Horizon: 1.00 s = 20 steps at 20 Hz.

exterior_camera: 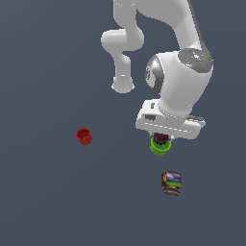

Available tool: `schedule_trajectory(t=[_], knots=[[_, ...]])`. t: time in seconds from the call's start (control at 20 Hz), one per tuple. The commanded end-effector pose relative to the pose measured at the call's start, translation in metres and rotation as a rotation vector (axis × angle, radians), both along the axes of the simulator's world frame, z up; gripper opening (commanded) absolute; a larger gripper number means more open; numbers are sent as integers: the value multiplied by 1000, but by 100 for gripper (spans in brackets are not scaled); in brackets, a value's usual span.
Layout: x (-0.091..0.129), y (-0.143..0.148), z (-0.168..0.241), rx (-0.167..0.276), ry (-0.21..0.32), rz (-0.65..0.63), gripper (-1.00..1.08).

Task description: Pick up a designated object from a clutter of objects.

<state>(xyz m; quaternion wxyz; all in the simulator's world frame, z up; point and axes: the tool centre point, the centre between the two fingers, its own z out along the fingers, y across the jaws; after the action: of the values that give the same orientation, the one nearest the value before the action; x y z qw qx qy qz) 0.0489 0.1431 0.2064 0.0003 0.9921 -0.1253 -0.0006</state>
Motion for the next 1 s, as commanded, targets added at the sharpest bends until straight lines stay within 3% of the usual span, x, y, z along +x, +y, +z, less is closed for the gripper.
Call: schedule_trajectory(t=[0.0,0.55,0.95], knots=[[-6,-11,29,1,-1,0,-100],[-30,-58,150,2,-1,0,-100],[-40,-83,213,2,-1,0,-100]])
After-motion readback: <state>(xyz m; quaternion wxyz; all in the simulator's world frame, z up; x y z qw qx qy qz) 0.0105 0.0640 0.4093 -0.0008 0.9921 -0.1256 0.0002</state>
